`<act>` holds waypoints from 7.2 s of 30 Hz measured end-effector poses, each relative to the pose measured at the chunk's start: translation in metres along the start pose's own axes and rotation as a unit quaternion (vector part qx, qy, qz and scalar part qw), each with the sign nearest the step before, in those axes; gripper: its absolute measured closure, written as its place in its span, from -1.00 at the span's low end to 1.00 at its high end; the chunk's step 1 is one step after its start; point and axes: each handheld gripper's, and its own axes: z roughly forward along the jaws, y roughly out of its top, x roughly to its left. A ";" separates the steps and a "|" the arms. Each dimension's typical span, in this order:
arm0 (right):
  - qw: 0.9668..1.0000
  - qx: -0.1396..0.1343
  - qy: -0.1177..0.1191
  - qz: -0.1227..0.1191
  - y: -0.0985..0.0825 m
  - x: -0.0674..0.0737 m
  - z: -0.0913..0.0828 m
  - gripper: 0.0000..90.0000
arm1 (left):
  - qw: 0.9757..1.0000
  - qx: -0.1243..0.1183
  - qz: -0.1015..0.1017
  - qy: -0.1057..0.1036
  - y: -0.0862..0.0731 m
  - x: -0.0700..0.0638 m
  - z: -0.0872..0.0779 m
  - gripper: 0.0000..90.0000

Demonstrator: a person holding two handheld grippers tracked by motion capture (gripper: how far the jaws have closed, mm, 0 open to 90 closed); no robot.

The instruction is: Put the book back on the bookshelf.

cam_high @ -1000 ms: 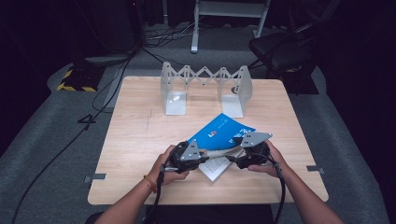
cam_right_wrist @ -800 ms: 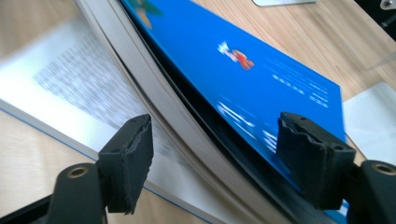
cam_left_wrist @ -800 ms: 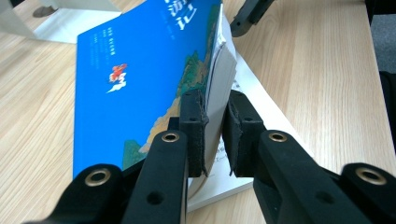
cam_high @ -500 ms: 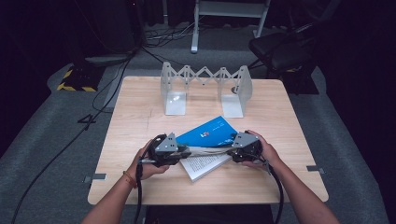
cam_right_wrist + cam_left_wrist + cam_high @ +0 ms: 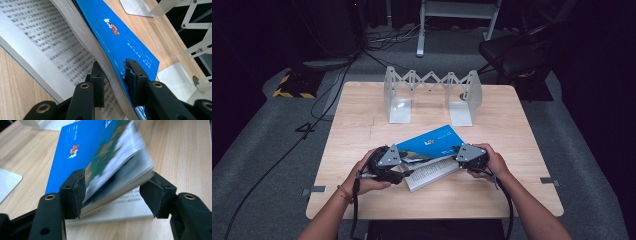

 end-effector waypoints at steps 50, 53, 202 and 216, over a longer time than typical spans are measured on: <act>0.996 -0.030 -0.004 0.083 -0.020 -0.023 0.007 -0.27 | 0.999 0.026 -0.009 0.031 -0.015 0.018 0.011 0.66; 0.997 -0.041 0.010 0.069 -0.018 -0.024 0.010 0.01 | 0.999 0.027 -0.010 0.024 -0.016 0.019 0.010 0.66; 0.975 -0.004 0.055 0.213 -0.048 -0.035 0.049 -0.18 | 0.988 -0.070 0.039 0.133 0.067 -0.007 0.006 0.80; 0.958 -0.125 0.072 0.247 -0.040 -0.042 0.012 0.15 | 0.992 -0.111 -0.021 0.065 0.042 -0.005 0.005 0.77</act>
